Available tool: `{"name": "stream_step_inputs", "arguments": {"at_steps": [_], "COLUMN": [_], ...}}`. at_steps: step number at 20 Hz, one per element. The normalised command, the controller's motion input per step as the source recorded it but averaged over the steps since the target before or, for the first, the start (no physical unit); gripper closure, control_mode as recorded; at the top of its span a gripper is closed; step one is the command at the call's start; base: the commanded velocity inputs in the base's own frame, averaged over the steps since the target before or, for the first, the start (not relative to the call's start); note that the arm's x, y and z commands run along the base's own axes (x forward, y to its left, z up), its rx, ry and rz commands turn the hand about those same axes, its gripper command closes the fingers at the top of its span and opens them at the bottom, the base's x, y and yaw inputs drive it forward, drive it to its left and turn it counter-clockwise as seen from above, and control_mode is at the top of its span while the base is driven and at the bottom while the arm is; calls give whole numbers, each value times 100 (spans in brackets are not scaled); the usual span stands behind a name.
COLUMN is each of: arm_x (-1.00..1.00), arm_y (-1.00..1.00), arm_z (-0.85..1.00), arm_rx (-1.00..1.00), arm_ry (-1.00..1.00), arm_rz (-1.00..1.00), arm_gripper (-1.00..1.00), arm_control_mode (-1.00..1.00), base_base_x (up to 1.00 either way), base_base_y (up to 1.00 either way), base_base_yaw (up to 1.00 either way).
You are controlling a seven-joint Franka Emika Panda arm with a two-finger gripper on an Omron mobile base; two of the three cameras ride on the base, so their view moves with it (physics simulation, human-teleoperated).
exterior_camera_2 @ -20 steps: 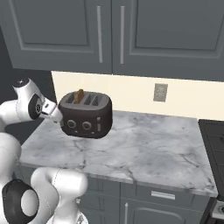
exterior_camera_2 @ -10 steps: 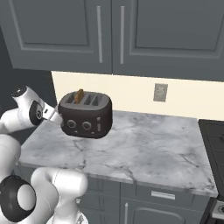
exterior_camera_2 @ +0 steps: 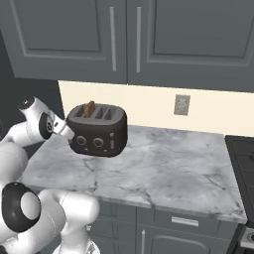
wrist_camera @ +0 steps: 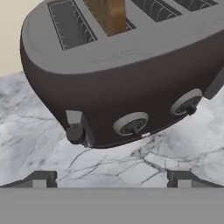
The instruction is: Start the toaster. Once the lever pops up, take the bread to the plate on the dining counter.
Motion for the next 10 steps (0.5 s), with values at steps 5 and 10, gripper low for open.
{"name": "stream_step_inputs", "arguments": {"at_steps": [5,10], "arm_x": [22,14], "arm_y": [-2,-4], "arm_z": [-8,-14], "arm_rx": [0,0], "arm_ry": [0,0], "arm_rz": [-1,0], "arm_gripper": [-100,-100], "arm_control_mode": [-100,-100], "base_base_x": [0,0], "base_base_y": [0,0], "base_base_yaw": [0,0]}}
